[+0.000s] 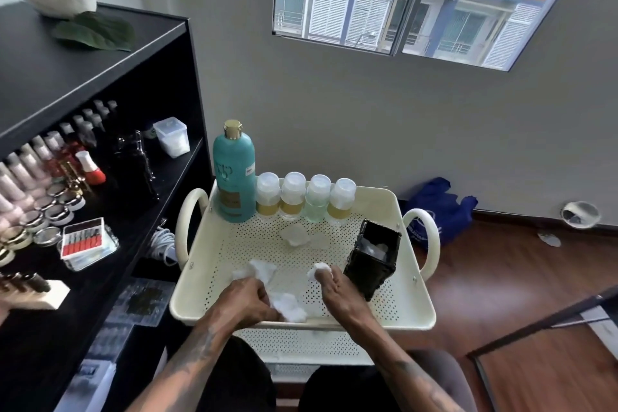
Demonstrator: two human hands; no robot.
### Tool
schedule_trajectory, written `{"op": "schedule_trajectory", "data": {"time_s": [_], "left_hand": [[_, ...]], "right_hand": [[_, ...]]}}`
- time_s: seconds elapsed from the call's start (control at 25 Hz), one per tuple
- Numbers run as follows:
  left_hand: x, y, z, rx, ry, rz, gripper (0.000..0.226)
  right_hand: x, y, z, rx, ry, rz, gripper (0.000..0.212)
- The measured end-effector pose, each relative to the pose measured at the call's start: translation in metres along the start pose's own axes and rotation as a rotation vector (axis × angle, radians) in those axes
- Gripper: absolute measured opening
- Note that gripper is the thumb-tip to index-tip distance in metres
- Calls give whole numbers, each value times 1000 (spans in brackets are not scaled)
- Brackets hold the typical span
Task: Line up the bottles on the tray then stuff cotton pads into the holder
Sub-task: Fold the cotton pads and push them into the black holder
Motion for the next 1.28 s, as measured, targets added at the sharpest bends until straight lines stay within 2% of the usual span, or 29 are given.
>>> {"op": "schedule_trajectory", "data": {"time_s": [0.12, 0.24, 0.44, 0.52, 0.68, 0.8, 0.96, 1.04, 1.12, 1.28], "left_hand": [[1, -1, -2, -3, -5, -6, 33], [1, -1, -3, -5, -7, -23, 33], [3, -1, -5, -9, -1, -22, 34], [4, 0, -5, -7, -3, -14, 33], [3, 0, -5, -6, -3, -16, 34], [3, 0, -4, -4, -1, -17, 34], [2, 0, -4, -5, -4, -11, 32], [2, 1, -3, -2, -6, -12, 31], [2, 1, -3, -2, -6, -10, 32], [2, 0, -4, -2, -7, -5, 32]], "right_hand": [[-3, 1, -1, -26, -40, -17, 40], [-4, 2, -4, 22, -84, -83, 27], [-10, -2, -3, 7, -139, -150, 11], [-6, -1, 0, 45, -157, -119, 5], [-4, 0, 3, 105, -119, 26, 9], [-4, 1, 3, 120, -111, 11, 15], [-5, 3, 1, 68, -119, -8, 37], [-8, 3, 0, 51, -124, -41, 43], [-10, 1, 0, 56, -132, -72, 40], [-11, 0, 3, 157, -153, -235, 40]]}}
Point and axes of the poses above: each hand's wrist, its own z-axis away from the middle knuckle, its own y-axis out of the palm, x = y × z, the point moved 4 cm from there along -z, towards the middle knuckle, and after that the axes turned 15 degrees about x, right-handed, at the moved point
